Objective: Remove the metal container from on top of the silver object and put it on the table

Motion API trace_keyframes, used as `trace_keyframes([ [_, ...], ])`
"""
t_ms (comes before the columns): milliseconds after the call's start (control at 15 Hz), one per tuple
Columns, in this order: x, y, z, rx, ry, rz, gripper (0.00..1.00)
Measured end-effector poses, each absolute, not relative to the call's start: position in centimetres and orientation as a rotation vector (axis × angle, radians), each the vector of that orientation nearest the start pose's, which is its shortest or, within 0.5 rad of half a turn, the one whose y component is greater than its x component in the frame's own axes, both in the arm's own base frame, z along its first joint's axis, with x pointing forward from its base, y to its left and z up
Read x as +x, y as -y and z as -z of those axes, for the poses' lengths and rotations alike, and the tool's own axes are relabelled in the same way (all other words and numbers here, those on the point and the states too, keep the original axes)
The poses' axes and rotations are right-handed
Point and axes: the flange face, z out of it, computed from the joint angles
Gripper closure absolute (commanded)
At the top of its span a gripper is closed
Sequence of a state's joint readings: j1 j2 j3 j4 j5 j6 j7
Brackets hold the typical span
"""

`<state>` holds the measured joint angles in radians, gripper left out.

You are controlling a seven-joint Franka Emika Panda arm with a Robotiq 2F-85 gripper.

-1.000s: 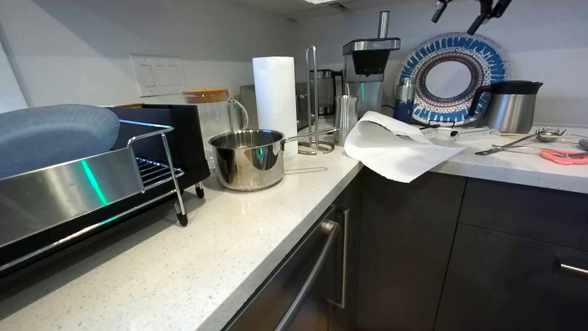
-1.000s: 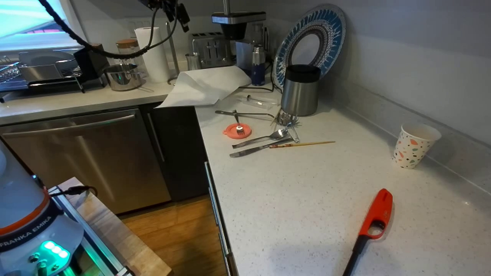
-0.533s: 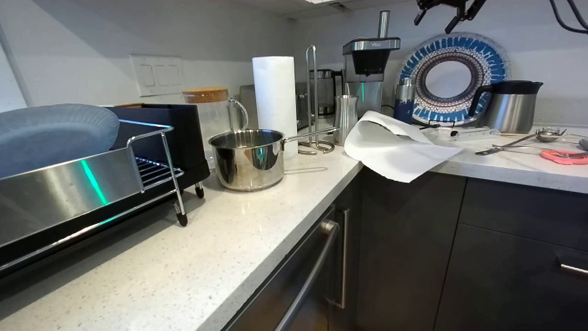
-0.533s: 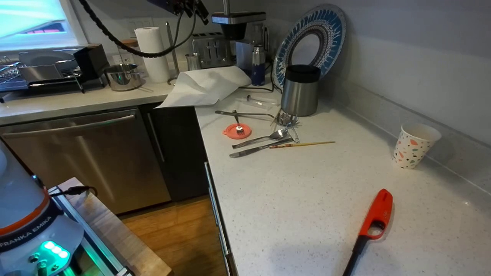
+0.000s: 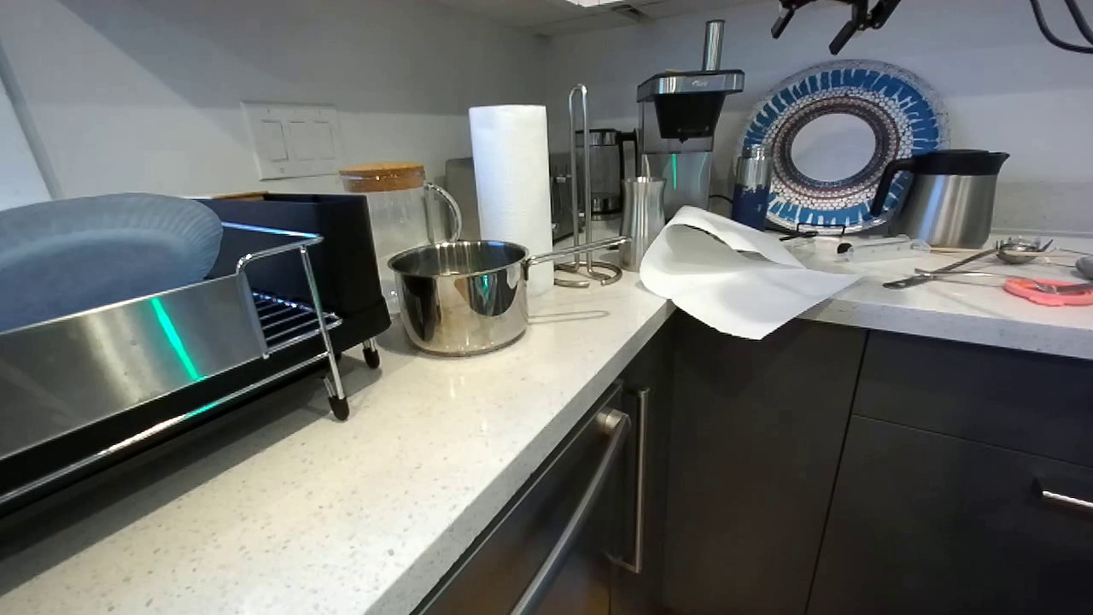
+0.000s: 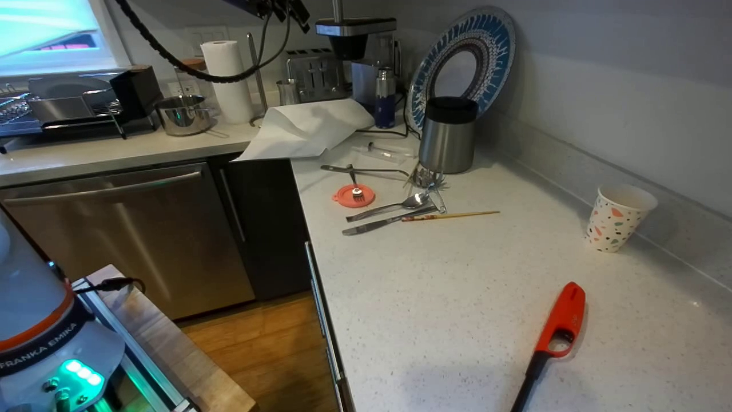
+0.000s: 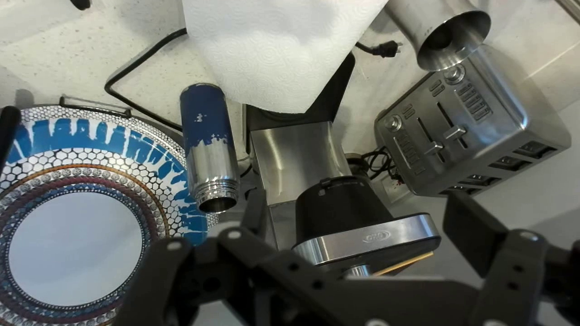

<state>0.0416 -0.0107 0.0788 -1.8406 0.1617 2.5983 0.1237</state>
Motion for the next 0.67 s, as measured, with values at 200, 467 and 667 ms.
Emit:
trace_keyframes([
  [200, 60.8, -7.1, -62.1, -2.709, -0.143, 1.111, 0.0],
  [467, 62.8, -7.9, -64.0, -2.681, -0.1, 1.252, 0.0],
  [667, 65.0, -9.1, -64.3, -2.664, -0.064, 1.316, 0.0],
])
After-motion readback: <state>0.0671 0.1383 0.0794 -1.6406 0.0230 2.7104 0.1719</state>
